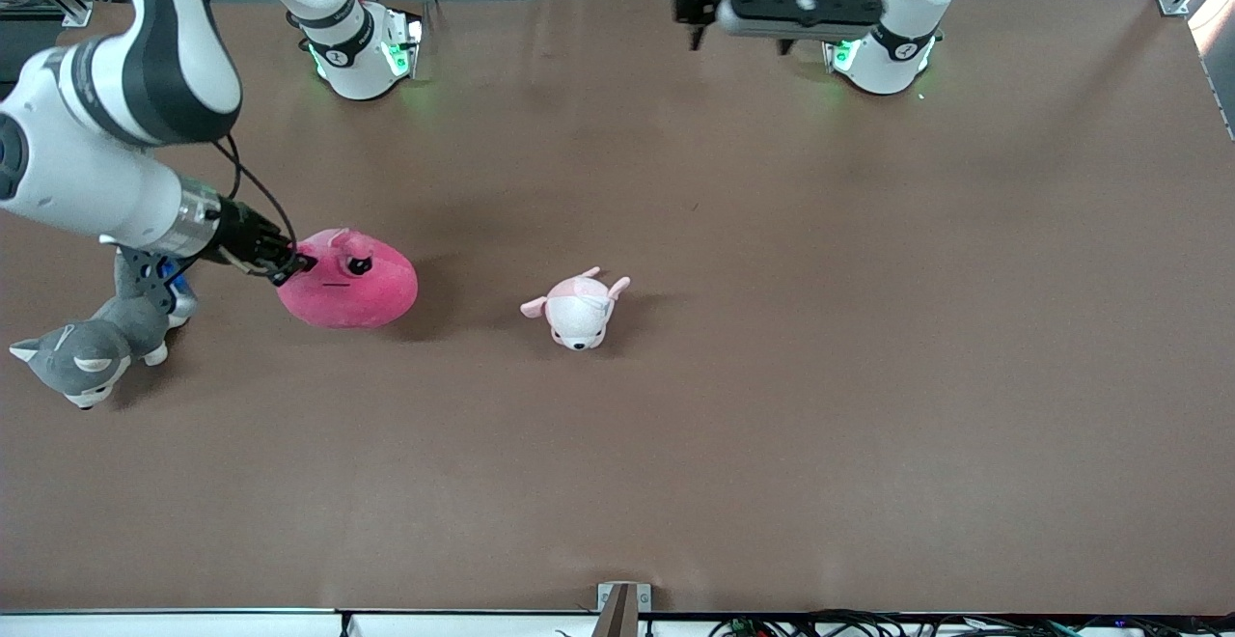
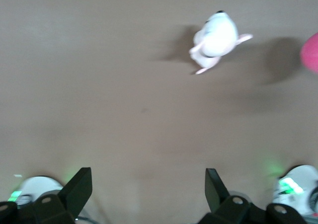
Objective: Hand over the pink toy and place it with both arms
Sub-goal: 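Carry the plush toward the grey cat while the left gripper withdraws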
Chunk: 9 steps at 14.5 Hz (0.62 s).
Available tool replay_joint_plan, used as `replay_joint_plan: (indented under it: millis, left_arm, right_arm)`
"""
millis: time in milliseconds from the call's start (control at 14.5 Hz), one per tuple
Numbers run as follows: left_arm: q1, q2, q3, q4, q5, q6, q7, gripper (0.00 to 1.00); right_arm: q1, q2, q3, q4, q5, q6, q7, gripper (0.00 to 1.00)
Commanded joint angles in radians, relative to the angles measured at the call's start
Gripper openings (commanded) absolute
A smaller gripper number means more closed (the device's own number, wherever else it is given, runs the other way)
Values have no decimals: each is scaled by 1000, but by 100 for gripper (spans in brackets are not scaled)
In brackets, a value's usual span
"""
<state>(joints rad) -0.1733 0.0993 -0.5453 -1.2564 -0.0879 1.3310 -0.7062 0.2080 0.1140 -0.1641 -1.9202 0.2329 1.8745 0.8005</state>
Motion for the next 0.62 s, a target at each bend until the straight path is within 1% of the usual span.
replay_joint_plan:
  millis: [0, 69, 207, 415, 553]
  left_arm:
    - [116, -140, -2, -138, 10, -13, 199, 100]
    - [156, -171, -1, -170, 10, -13, 270, 100]
    - [227, -191, 1, -198, 11, -15, 326, 100]
    - [366, -176, 1, -198, 14, -6, 430, 100]
    - [426, -150, 1, -196, 45, -1, 435, 100]
  right_arm:
    - [-83, 54, 21, -6, 55, 32, -122, 1]
    - [-111, 87, 20, -5, 104, 37, -167, 1]
    - [-134, 133, 20, -5, 190, 51, -190, 1]
    - [-127, 160, 21, -5, 198, 72, -191, 4]
    - [-128, 168, 21, -3, 197, 72, -193, 16]
